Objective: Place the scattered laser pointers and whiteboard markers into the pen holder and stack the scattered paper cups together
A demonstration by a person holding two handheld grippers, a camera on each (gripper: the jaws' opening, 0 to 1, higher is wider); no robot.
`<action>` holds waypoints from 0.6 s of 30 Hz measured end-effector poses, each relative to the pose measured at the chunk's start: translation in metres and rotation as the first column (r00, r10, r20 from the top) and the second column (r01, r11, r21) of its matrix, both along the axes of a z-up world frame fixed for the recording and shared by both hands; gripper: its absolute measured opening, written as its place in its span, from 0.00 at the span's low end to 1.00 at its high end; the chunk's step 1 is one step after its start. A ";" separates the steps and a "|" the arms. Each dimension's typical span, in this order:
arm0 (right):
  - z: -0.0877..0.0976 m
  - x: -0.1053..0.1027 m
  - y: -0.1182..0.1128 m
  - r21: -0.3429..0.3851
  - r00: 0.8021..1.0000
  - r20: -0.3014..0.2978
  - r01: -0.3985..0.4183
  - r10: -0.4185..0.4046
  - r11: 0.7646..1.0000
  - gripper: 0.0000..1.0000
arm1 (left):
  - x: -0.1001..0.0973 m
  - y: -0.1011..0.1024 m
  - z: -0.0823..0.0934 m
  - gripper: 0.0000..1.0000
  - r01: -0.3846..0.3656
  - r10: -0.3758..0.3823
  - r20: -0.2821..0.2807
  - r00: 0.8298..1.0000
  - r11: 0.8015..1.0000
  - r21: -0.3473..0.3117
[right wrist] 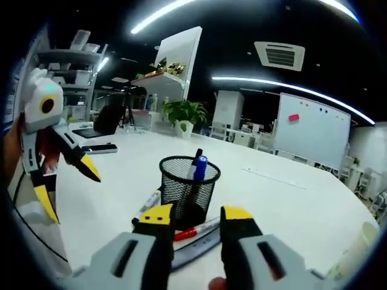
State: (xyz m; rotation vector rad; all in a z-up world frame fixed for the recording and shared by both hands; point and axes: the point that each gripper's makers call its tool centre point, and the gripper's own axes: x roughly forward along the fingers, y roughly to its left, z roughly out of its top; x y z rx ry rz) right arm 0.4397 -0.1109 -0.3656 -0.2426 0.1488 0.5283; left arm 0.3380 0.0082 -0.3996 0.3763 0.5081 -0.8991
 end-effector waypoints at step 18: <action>-0.019 -0.005 0.002 -0.009 0.998 -0.038 0.049 -0.049 0.999 0.31 | -0.001 0.003 0.001 0.64 -0.013 0.013 0.001 1.000 1.000 -0.009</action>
